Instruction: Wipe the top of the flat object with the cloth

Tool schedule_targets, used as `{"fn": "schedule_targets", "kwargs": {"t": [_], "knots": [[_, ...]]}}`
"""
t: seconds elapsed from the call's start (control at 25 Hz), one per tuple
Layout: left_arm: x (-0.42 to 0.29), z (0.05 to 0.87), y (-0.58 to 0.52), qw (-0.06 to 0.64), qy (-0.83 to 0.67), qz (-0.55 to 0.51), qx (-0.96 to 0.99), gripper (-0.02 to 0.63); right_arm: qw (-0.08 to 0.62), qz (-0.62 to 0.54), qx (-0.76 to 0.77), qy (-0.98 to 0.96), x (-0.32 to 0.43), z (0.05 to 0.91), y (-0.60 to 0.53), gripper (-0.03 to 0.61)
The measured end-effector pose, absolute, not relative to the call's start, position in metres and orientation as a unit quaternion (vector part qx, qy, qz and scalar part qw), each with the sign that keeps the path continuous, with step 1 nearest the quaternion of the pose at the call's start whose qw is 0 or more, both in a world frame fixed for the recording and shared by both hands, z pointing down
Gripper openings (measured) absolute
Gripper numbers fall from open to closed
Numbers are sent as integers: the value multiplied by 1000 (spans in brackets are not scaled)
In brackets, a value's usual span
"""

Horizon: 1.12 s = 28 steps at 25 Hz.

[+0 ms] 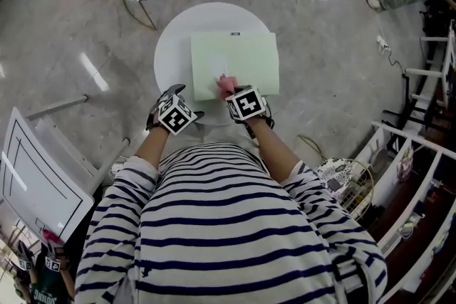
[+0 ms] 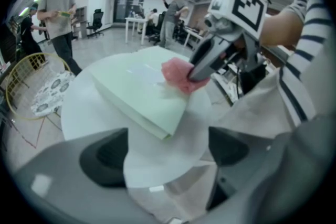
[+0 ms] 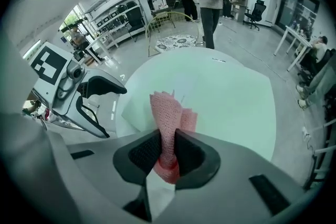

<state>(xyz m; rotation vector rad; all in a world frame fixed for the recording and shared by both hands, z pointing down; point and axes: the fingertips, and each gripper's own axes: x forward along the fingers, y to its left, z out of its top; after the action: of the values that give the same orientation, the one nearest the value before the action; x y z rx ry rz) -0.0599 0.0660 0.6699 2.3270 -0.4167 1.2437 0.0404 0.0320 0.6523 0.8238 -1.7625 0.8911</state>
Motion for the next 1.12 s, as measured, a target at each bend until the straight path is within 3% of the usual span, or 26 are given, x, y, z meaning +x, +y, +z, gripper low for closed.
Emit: {"fn": "schedule_targets", "kwargs": {"t": [0.28,0.88,1.12], "knots": [[-61,669,69,226,-142,456,849,481,463,374,355,-721,39,653,40,61],[-86,659,70,213,-149,457,851,481,434,370,300,-765,-50,649,37,61],[-102,653,66,207,-157,450,854,481,387,391,276,-788,-86,641,37,61]]}}
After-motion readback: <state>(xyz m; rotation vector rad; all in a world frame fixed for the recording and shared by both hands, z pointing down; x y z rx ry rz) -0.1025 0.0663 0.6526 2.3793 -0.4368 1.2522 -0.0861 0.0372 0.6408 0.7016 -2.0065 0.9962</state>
